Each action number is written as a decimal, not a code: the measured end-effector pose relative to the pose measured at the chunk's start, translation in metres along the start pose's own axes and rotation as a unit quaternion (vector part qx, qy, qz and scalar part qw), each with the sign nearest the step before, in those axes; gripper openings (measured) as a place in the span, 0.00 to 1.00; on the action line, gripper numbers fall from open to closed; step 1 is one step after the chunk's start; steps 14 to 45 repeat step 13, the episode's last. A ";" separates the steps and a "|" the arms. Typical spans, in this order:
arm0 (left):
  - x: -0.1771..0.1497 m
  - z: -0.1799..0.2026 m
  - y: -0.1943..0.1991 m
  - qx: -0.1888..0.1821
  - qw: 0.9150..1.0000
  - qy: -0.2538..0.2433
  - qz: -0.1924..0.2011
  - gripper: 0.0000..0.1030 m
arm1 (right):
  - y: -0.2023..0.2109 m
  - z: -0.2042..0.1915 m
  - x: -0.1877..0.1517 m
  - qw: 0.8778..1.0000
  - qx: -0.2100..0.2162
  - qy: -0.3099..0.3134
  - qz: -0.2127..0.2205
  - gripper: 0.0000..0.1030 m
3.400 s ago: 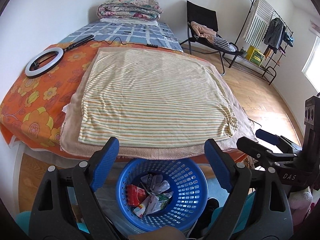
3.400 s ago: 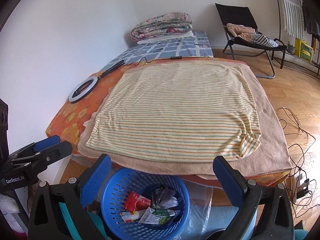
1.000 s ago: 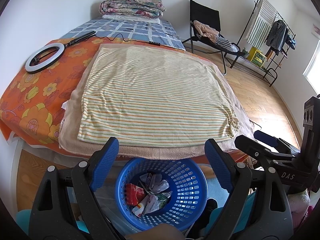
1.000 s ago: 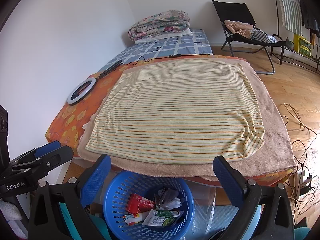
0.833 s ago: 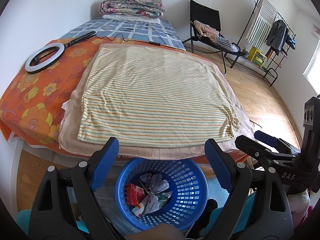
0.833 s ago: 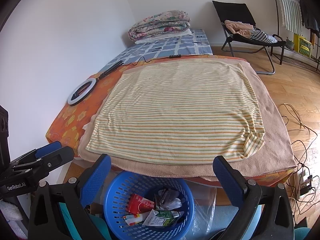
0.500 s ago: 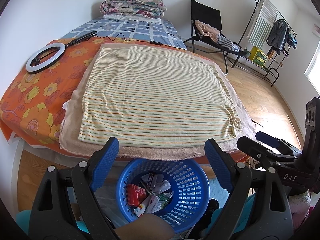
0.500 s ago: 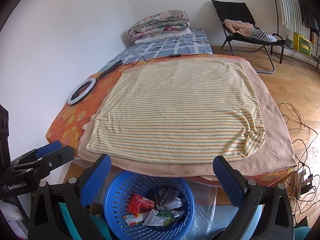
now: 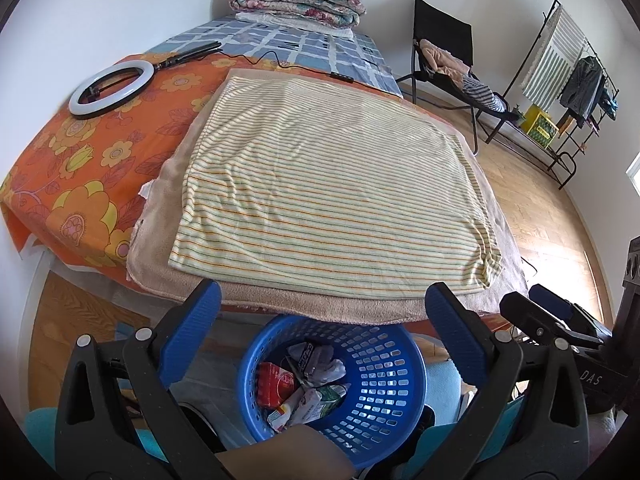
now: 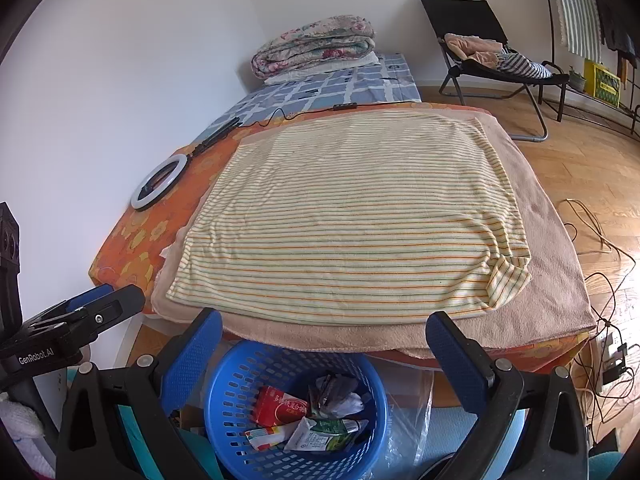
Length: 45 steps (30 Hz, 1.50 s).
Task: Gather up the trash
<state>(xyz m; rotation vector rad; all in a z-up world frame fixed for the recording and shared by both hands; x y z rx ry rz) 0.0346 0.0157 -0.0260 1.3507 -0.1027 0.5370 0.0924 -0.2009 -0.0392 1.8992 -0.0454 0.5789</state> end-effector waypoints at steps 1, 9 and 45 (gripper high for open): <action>0.001 -0.002 -0.001 0.002 1.000 0.002 -0.002 1.00 | -0.001 0.000 0.000 1.000 0.000 0.000 -0.001 1.00; 0.014 -0.008 -0.004 0.003 1.000 -0.004 -0.001 1.00 | -0.009 0.001 0.005 1.000 -0.002 -0.004 -0.008 1.00; 0.019 -0.007 -0.006 0.010 1.000 -0.008 0.004 1.00 | -0.014 0.001 0.008 1.000 -0.002 -0.005 -0.013 1.00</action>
Point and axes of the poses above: each gripper's, at about its wrist camera, not at the fingertips, and y roughly against the way its jaws point, z to its right, x to its top, the point moved 2 cm from there along -y, roughly the way its jaws point, and after that the axes turned 15 degrees about -z, right-handed, at the moved point
